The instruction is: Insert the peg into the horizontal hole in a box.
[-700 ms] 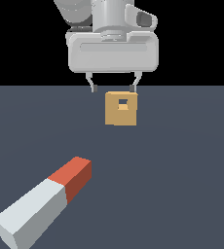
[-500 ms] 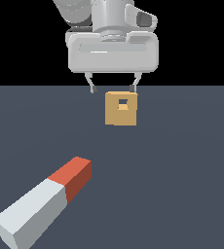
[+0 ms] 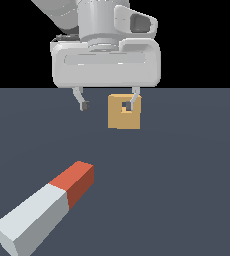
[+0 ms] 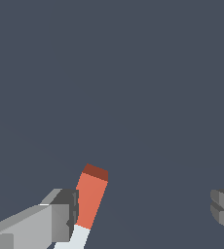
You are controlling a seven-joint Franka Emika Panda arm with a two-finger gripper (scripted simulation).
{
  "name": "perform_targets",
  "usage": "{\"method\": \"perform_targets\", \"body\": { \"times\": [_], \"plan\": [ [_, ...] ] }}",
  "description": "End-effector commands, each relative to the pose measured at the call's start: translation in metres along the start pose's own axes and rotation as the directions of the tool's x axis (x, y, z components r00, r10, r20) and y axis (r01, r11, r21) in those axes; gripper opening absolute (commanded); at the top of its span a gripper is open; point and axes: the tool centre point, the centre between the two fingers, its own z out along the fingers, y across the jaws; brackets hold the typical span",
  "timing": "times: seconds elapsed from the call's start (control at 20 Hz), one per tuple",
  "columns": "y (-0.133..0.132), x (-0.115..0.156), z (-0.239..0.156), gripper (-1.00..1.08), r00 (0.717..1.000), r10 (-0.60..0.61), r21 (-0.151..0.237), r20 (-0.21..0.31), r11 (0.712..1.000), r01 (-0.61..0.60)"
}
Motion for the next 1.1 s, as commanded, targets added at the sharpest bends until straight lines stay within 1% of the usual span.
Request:
{"method": "perform_targets", "body": {
  "times": [0.0, 0.25, 0.5, 0.75, 1.05],
  "plan": [
    [-0.010, -0.026, 0.013, 1.00, 0.998, 0.056, 0.002, 0.000, 0.998, -0.056],
    [-0.041, -0.084, 0.046, 1.00, 0.982, 0.186, 0.006, 0.000, 0.982, -0.186],
    [-0.068, -0.124, 0.070, 1.00, 0.959, 0.282, 0.009, 0.000, 0.959, -0.282],
    [-0.085, -0.145, 0.084, 1.00, 0.943, 0.333, 0.012, -0.001, 0.943, -0.333],
    [-0.088, -0.149, 0.087, 1.00, 0.940, 0.342, 0.013, -0.001, 0.940, -0.342]
  ]
}}
